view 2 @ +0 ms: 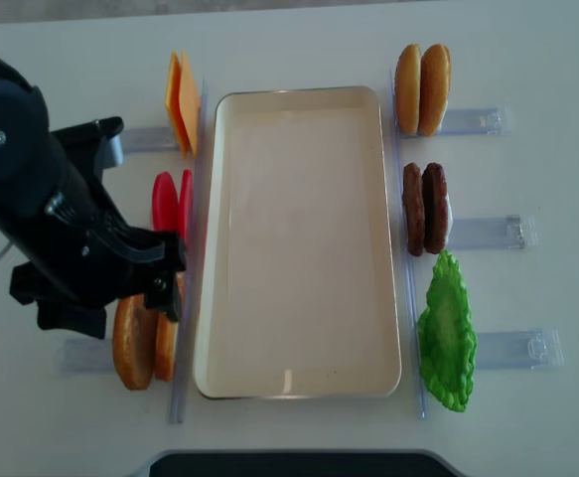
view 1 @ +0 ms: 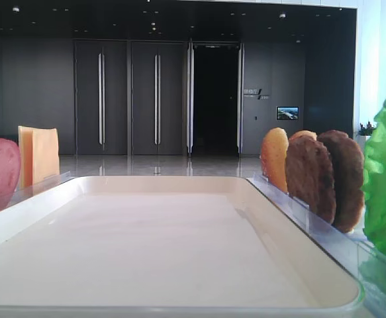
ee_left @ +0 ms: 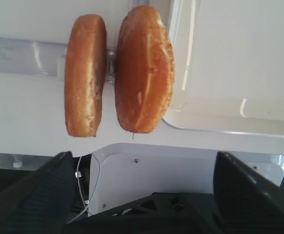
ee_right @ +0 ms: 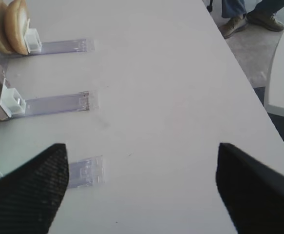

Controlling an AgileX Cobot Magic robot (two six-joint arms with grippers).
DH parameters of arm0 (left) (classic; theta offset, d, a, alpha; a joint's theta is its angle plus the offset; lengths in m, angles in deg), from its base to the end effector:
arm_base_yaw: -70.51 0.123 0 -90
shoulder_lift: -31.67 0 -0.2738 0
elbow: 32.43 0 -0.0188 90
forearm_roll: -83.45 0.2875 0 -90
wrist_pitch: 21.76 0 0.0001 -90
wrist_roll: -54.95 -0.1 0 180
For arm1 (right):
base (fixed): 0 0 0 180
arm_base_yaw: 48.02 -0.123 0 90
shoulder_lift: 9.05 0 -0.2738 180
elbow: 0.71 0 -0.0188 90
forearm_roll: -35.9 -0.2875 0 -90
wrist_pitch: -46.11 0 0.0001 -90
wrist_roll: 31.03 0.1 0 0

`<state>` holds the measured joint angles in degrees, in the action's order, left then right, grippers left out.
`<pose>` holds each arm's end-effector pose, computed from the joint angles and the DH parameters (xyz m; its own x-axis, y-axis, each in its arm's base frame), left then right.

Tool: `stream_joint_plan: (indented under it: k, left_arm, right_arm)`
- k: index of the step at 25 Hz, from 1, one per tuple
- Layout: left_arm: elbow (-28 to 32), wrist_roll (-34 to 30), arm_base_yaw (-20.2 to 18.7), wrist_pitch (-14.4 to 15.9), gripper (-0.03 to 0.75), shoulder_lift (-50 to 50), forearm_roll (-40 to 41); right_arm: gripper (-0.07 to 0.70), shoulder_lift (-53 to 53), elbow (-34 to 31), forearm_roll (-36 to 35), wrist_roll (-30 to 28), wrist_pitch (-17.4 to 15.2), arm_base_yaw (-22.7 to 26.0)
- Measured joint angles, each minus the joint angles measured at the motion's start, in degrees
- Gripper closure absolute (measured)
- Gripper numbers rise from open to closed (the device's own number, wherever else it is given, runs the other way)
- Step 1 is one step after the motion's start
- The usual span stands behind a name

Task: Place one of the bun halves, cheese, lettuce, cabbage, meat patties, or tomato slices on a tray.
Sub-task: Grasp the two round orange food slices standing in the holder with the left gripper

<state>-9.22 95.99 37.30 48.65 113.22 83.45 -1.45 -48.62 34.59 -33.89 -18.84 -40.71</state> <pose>0.2099 -0.1374 0.2391 -0.9884 -0.1377 -0.0635 -0.1343 0.9894 -0.0553 0.0410 -0.0032 0.2867 -0.5067 0.0245 -0.8618 0.0892 0.9957 -0.0242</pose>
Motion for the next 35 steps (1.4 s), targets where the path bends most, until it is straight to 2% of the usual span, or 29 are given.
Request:
stream_joint_plan:
  k: [10, 19, 25, 35]
  left_arm:
    - [0.0, 1.16, -0.19, -0.51, 0.024, 3.08, 0.0]
    - [-0.08, 1.39, -0.26, -3.39, 0.024, 6.93, 0.0]
    - [-0.08, 1.39, -0.26, -7.07, 0.024, 9.52, 0.0]
    - [-0.08, 0.62, -0.26, -8.02, 0.024, 12.49, 0.35]
  right_arm:
    - [0.048, 0.0, 0.0, 0.0, 0.0, 0.0, 0.0]
    - [0.048, 0.0, 0.0, 0.0, 0.0, 0.0, 0.0]
    - [0.048, 0.0, 0.0, 0.0, 0.0, 0.0, 0.0]
    - [0.048, 0.0, 0.0, 0.0, 0.0, 0.0, 0.0]
